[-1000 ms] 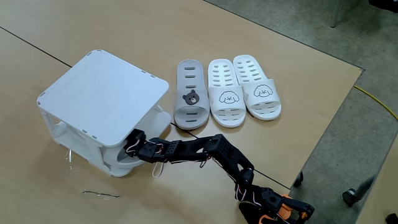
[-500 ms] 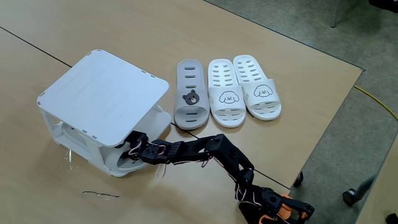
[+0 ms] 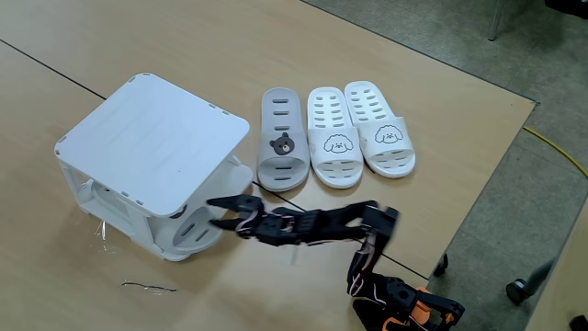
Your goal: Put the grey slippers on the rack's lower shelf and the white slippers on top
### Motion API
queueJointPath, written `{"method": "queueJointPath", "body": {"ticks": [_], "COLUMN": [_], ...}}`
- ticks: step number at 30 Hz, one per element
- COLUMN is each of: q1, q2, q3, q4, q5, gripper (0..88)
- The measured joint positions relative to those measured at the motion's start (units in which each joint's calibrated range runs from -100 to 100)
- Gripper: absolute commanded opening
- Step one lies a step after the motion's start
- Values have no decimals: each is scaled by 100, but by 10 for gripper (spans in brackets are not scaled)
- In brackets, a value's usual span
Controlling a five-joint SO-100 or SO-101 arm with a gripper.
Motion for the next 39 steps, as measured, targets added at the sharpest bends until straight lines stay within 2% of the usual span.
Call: {"method": "queueJointPath", "body": {"ticks": [3,7,10,13,16,20,22,26,39], "q1": [262,704,1041,1423,1820,2532,2869,3169,3393], "q2": [-1344,-2087,-1592,-379,610,1476,1856,2540,4652], "q3": [1339,2785,2992,3001,2956,2255,1698,728,-2363], "q4": [0,-163,-996,-2292,-3150,-3545,-3571,-3571,-3571], "q5": [0,0,0,0,0,0,0,0,0], "gripper": [7,12,11,18,32,159,196,304,310]}}
